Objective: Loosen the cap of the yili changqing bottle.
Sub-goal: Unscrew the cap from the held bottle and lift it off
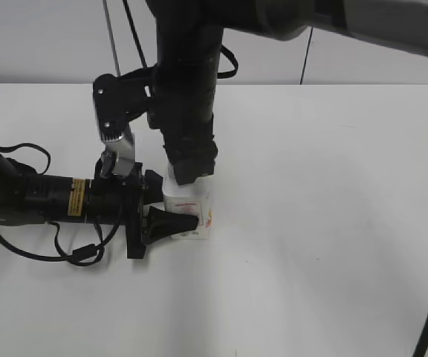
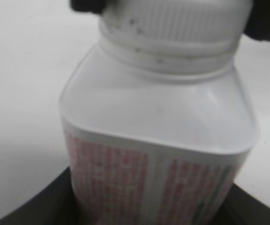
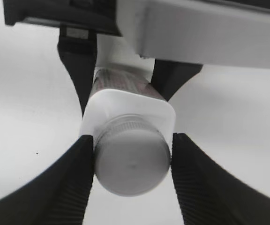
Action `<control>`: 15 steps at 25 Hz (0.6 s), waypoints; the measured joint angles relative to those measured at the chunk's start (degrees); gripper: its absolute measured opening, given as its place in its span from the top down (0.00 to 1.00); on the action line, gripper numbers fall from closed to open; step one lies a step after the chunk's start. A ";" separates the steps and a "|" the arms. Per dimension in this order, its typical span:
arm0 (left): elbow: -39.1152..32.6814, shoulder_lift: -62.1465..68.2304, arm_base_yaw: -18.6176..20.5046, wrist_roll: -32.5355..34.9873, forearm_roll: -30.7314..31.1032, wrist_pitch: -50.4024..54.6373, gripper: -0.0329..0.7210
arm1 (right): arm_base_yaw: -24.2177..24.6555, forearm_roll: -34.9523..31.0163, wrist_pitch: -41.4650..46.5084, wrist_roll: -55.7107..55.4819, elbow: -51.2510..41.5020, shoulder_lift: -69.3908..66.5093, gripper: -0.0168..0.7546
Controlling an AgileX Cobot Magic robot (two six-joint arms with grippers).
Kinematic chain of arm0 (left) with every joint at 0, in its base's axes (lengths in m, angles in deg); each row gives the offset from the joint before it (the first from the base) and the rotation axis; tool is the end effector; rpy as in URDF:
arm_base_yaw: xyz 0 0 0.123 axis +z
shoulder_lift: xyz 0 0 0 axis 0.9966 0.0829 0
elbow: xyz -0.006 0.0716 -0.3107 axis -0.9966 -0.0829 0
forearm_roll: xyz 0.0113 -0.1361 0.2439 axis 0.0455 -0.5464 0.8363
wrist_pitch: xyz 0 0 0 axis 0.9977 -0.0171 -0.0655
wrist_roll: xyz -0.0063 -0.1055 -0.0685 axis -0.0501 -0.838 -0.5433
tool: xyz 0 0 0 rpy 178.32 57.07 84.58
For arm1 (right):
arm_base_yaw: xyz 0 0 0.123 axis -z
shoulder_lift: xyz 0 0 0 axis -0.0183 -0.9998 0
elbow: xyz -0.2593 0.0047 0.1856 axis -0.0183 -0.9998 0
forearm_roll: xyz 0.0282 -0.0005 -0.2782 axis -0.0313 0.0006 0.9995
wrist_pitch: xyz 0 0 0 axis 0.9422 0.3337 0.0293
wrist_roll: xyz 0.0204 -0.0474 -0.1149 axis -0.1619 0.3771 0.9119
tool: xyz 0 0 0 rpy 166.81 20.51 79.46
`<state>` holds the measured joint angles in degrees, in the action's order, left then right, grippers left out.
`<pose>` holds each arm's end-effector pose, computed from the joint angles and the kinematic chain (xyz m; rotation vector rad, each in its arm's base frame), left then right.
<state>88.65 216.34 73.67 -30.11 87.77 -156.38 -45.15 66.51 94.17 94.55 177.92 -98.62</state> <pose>0.3545 -0.1890 0.0318 1.3277 1.5667 -1.0273 0.3719 0.3689 0.2039 -2.4280 1.6800 0.0182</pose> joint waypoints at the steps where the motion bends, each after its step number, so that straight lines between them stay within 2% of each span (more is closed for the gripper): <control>1: 0.00 0.00 0.00 -0.12 0.00 0.00 0.43 | 0.00 -0.18 0.13 -2.49 0.66 0.00 0.39; 4: 0.00 0.00 0.00 -0.18 0.00 0.05 0.43 | 0.00 -1.11 -0.33 -9.61 2.70 0.00 0.30; 9: 0.00 0.00 0.00 -0.18 0.00 0.05 0.43 | 0.00 -1.51 -0.36 -22.92 3.03 0.63 0.27; 11: 0.00 0.00 0.00 -0.18 0.00 0.05 0.43 | 0.00 -1.57 -0.36 -33.69 3.03 1.10 0.27; 15: 0.00 0.00 0.00 -0.12 0.00 0.05 0.43 | 0.00 -1.15 -0.36 -61.91 3.08 1.39 0.26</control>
<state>88.65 216.34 73.67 -30.23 87.77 -156.33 -45.15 65.36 93.81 32.64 181.00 -97.24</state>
